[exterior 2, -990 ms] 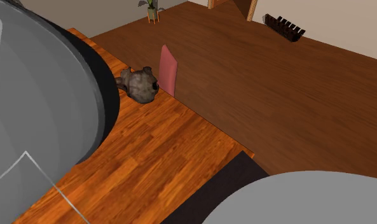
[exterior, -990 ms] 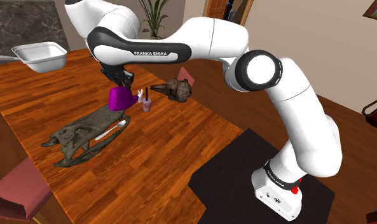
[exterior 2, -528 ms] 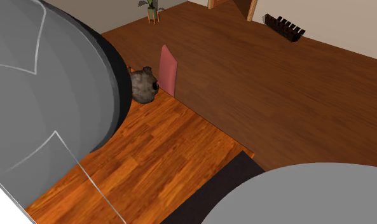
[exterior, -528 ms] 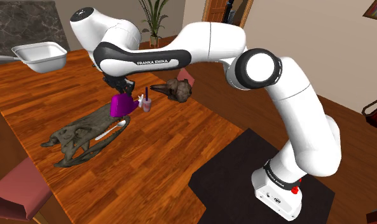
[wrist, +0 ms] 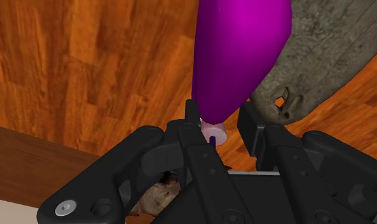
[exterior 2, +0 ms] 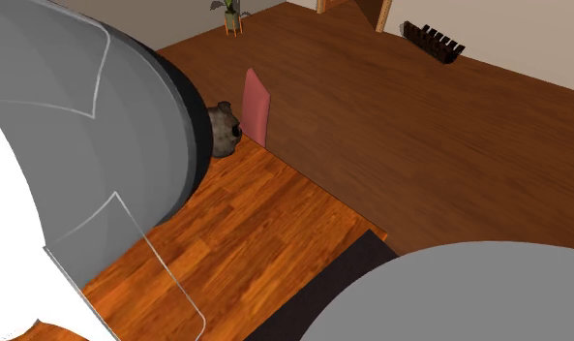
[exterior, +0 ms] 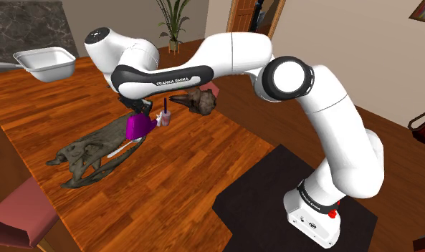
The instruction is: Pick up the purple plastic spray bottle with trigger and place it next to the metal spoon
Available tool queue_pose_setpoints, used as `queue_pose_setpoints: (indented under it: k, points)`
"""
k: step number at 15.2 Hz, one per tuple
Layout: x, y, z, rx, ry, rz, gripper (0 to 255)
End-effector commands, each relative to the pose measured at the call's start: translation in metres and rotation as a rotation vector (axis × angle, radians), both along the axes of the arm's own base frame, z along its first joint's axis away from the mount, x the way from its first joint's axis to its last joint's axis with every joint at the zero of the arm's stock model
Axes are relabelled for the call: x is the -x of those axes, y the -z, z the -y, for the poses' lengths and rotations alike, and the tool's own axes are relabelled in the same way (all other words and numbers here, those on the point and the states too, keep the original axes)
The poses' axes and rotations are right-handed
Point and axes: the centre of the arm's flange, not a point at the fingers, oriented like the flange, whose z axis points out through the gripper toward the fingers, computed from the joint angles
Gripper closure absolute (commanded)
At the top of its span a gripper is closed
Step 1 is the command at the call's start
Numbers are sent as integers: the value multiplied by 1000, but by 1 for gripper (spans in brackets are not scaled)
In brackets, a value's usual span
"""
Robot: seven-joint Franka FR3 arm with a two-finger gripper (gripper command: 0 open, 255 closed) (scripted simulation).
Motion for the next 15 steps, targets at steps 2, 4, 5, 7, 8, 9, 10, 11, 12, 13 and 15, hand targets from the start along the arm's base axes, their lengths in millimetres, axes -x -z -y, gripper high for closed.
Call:
queue_pose_setpoints:
  k: [2, 4, 5, 7, 8, 9, 10, 11, 12, 13, 15]
  points:
    - [0, 15, 0, 0, 0, 1, 255]
    - [0, 26, 0, 0, 0, 1, 255]
    - [0, 31, 0, 0, 0, 1, 255]
    - [0, 42, 0, 0, 0, 1, 255]
    - [0, 47, 0, 0, 0, 1, 255]
    - [0, 52, 0, 0, 0, 1, 255]
    - [0, 57, 0, 0, 0, 1, 255]
    - [0, 63, 0, 0, 0, 1, 255]
    - [0, 68, 0, 0, 0, 1, 255]
    - [0, 73, 0, 0, 0, 1, 255]
    - [0, 84, 0, 0, 0, 1, 255]
